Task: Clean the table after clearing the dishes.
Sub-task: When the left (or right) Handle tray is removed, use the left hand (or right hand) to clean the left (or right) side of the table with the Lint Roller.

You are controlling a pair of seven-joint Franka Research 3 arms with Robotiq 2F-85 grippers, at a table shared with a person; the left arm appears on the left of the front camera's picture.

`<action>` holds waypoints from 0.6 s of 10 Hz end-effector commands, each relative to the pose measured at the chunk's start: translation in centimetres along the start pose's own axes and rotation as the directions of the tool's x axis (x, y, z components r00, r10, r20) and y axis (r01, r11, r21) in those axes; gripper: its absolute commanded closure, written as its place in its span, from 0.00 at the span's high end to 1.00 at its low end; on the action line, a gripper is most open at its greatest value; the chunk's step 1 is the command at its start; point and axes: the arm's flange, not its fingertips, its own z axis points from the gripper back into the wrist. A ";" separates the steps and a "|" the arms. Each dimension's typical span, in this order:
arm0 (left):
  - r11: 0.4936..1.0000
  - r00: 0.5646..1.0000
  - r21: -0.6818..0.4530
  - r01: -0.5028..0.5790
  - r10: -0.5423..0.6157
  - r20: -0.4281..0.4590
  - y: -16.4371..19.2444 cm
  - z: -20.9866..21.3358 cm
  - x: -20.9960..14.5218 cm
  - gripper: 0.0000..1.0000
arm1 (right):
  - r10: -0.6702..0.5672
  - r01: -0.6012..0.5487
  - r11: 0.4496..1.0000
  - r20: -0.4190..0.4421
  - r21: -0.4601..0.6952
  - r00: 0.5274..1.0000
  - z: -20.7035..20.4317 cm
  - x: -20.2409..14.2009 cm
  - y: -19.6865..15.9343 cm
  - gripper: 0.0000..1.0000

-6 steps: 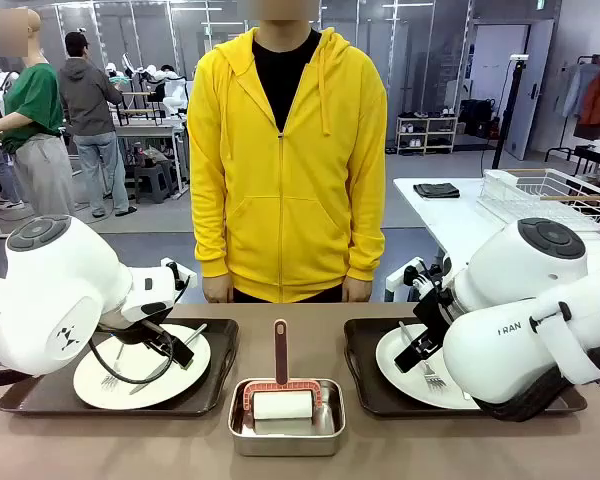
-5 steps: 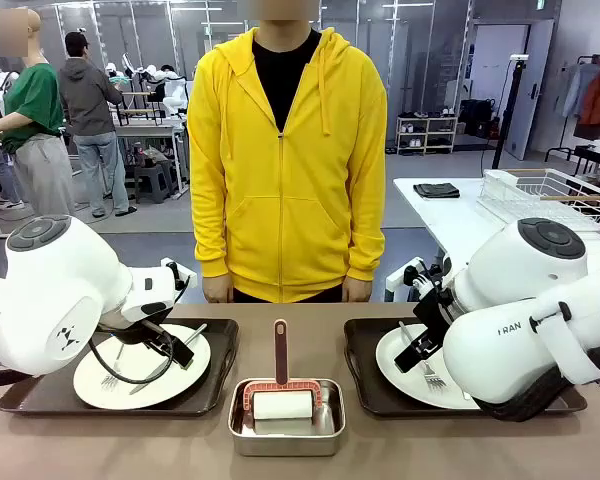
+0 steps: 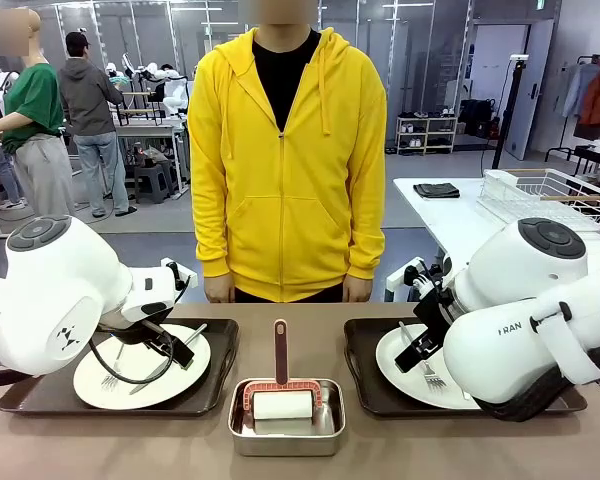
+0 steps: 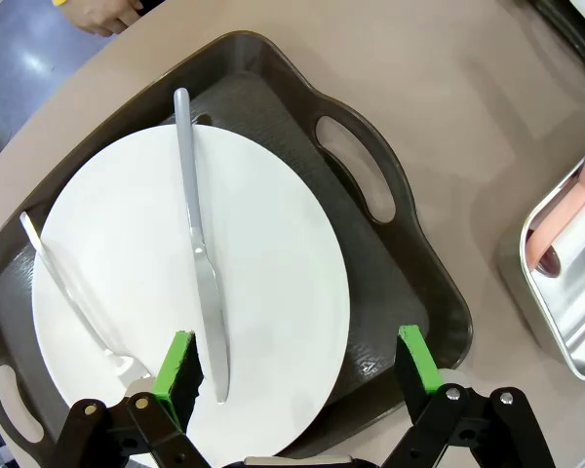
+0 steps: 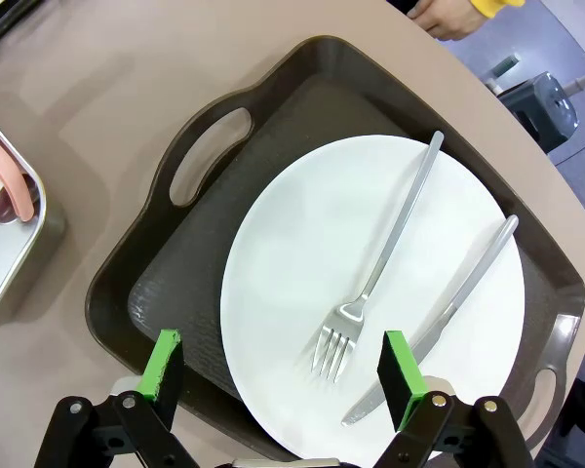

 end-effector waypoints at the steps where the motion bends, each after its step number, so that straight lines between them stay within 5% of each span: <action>1: 1.000 1.000 0.000 0.000 0.000 0.000 0.0 0.0 0.0 1.00 | 0.000 0.000 1.000 0.000 0.001 1.000 0.0 0.0 0.1 1.00; 6: 1.000 1.000 0.019 0.016 -0.016 -0.007 0.5 0.4 0.6 1.00 | 0.000 0.000 1.000 0.000 0.000 1.000 0.0 0.0 0.0 1.00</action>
